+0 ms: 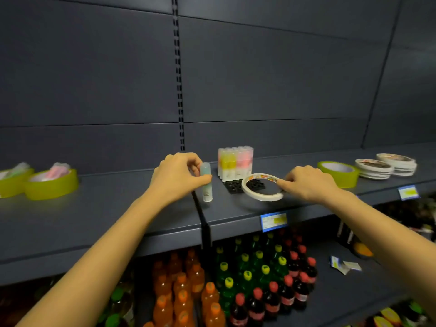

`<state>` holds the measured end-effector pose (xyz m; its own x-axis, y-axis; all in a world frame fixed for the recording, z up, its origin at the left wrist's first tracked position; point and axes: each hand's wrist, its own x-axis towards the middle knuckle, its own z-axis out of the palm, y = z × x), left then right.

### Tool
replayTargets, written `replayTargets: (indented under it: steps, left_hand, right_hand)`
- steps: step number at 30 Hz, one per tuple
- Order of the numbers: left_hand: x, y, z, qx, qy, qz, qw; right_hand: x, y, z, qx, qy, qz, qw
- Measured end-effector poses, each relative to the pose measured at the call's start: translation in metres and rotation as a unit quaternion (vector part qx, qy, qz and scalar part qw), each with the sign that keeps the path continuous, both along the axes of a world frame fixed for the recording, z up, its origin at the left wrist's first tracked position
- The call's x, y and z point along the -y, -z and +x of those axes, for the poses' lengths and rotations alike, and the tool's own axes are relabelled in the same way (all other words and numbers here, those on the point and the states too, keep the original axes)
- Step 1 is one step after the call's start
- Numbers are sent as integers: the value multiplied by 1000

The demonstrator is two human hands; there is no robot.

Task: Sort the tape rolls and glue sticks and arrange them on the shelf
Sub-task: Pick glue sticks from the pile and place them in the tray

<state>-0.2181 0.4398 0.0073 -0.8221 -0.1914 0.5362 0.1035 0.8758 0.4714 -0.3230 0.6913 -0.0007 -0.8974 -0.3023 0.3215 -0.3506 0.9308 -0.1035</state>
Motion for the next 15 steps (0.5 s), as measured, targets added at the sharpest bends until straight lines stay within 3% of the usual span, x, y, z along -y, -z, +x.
replayTargets:
  steps: [15]
  left_hand:
    - [-92, -5, -117, -6, -37, -60, 997]
  right_hand:
    - [-93, -2, -87, -2, -10, -21, 1000]
